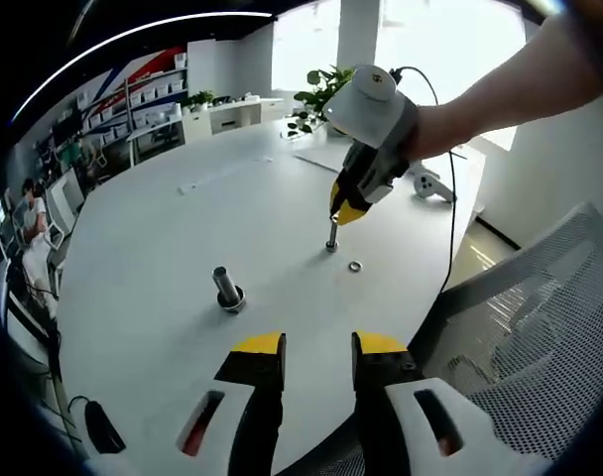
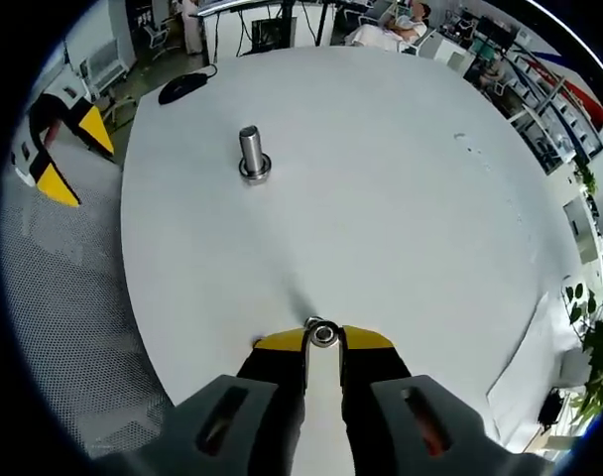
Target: Place the washer onto the threaded stud by aligning its center hole with the stud, sliding it down to the base, and recovering from edge contact or off-axis alignment until the washer reaches the visible bottom stop.
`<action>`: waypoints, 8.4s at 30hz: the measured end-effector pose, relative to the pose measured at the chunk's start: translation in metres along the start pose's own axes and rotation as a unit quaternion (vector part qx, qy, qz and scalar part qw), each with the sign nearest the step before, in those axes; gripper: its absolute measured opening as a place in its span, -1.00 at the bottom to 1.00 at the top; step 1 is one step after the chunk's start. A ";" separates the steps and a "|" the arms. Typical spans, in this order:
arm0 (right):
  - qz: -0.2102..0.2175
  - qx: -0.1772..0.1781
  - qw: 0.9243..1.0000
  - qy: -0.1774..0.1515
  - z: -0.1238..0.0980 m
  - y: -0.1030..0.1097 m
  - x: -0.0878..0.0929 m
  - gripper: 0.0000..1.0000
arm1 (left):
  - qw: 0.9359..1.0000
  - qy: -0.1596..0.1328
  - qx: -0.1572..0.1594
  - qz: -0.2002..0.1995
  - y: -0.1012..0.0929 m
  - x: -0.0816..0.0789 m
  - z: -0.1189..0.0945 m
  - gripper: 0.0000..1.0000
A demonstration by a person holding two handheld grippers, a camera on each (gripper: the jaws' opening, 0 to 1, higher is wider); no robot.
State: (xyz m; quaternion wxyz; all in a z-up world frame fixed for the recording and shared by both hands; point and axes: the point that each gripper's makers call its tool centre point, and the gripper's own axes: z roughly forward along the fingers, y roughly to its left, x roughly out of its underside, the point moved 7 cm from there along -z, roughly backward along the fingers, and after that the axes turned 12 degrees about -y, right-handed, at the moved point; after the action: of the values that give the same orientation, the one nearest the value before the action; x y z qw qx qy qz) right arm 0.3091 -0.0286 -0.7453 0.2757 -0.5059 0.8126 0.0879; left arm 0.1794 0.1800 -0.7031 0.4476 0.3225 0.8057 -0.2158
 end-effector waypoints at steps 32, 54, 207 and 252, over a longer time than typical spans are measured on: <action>0.005 -0.036 0.998 0.050 0.037 0.000 0.027 -0.72 | 1.000 0.012 -0.009 0.002 0.004 0.005 0.000 -0.53; 0.031 -0.029 0.998 0.052 0.025 -0.001 0.043 -0.58 | 1.000 0.014 -0.012 0.005 0.004 0.005 -0.001 -0.53; 0.026 -0.005 1.000 0.011 0.005 -0.004 0.010 -0.73 | 1.000 0.003 -0.023 0.011 0.008 0.002 -0.002 -0.55; 0.087 -0.013 0.996 0.013 0.016 0.002 0.032 -0.49 | 1.000 0.017 -0.014 0.016 0.004 0.007 0.000 -0.53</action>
State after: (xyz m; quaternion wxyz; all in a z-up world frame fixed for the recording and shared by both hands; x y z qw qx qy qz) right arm 0.3019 -0.0455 -0.7764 0.2500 -0.4379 0.8558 0.1155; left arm 0.1792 0.1857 -0.7095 0.4414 0.3323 0.8113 -0.1915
